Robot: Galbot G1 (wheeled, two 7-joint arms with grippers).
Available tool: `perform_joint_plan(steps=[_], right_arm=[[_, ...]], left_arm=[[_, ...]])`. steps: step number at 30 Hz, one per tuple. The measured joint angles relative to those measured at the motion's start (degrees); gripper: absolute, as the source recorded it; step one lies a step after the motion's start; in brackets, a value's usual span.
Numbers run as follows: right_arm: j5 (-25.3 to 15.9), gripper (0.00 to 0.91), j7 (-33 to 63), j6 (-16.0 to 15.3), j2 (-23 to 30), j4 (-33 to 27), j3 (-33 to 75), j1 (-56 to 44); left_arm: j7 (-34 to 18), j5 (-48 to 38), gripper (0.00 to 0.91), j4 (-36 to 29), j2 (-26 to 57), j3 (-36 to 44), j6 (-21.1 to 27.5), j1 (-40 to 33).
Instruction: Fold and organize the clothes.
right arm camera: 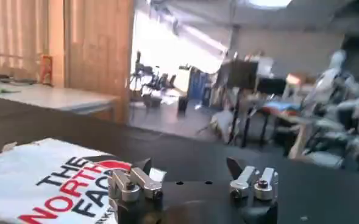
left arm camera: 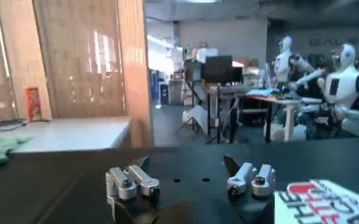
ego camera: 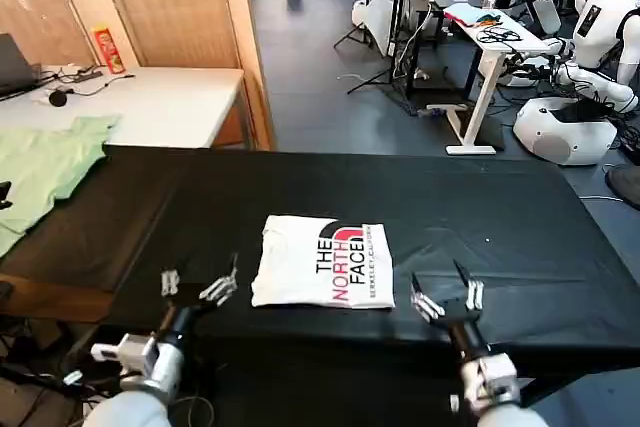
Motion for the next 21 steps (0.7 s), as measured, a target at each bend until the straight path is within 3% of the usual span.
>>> perform_joint_plan(steps=[3,14,21], right_arm=[[-1.16,0.878,2.54,1.26,0.92,1.86,-0.06,-4.93],[3.43,0.878,8.70,-4.78,2.70,10.86,1.34,-20.36],[3.66,0.878,8.75,-4.86,2.87,12.67,1.42,-22.60]], left_arm=[[-0.98,-0.77,0.878,-0.64,0.87,-0.62,-0.23,3.48],[-2.95,-4.77,0.878,-2.92,3.19,-4.47,2.47,13.68],[-2.83,-5.50,0.878,-4.22,3.41,-7.48,4.03,16.47]])
